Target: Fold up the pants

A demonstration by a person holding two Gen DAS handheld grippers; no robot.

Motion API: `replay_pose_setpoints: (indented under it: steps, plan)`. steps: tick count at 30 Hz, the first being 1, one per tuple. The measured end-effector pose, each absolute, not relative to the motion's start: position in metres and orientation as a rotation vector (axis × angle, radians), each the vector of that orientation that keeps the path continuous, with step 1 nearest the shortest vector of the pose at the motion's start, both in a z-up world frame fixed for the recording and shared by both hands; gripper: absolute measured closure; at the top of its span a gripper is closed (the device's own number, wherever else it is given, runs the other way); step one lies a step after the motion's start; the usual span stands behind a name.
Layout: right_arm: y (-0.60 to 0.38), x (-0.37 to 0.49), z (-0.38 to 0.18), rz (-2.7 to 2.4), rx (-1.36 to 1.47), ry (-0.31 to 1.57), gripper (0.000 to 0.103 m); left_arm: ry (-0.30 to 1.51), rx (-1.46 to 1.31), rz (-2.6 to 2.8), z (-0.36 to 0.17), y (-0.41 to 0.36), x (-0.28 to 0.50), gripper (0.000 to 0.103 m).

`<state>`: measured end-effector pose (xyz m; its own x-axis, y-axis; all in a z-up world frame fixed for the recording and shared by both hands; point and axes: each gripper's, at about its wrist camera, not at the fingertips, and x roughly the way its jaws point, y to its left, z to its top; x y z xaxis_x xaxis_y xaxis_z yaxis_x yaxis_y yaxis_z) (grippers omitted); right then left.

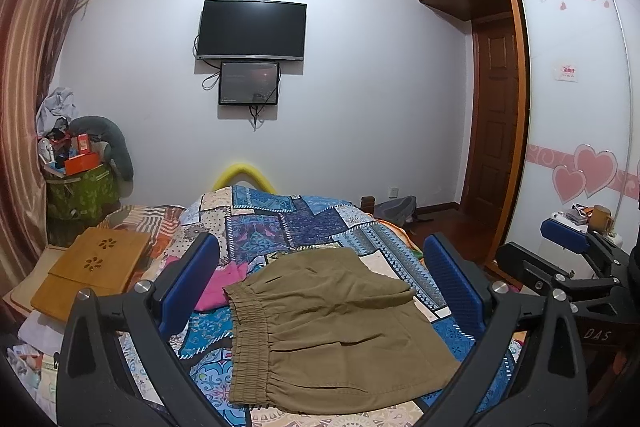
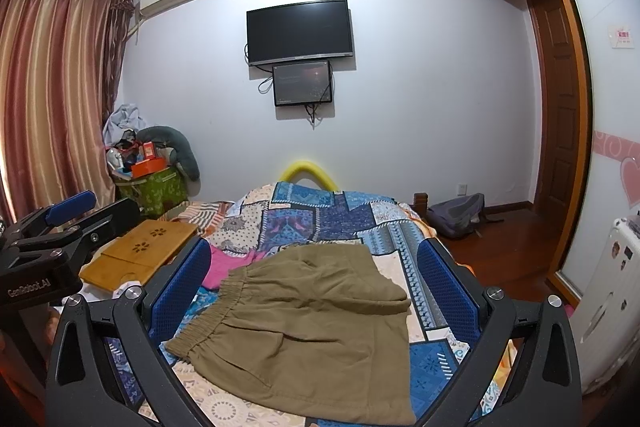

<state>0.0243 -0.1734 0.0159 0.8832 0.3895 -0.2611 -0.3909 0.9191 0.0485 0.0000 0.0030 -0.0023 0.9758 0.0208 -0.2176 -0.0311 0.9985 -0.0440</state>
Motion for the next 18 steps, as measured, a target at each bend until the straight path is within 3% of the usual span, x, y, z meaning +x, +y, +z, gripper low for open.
replay_pose_setpoints:
  steps: [18]
  plan:
    - [-0.1730,0.0252,0.0175,0.410,-0.005,0.270,0.001,0.214,-0.049,0.033,-0.0001,0.0020,-0.0024,0.000]
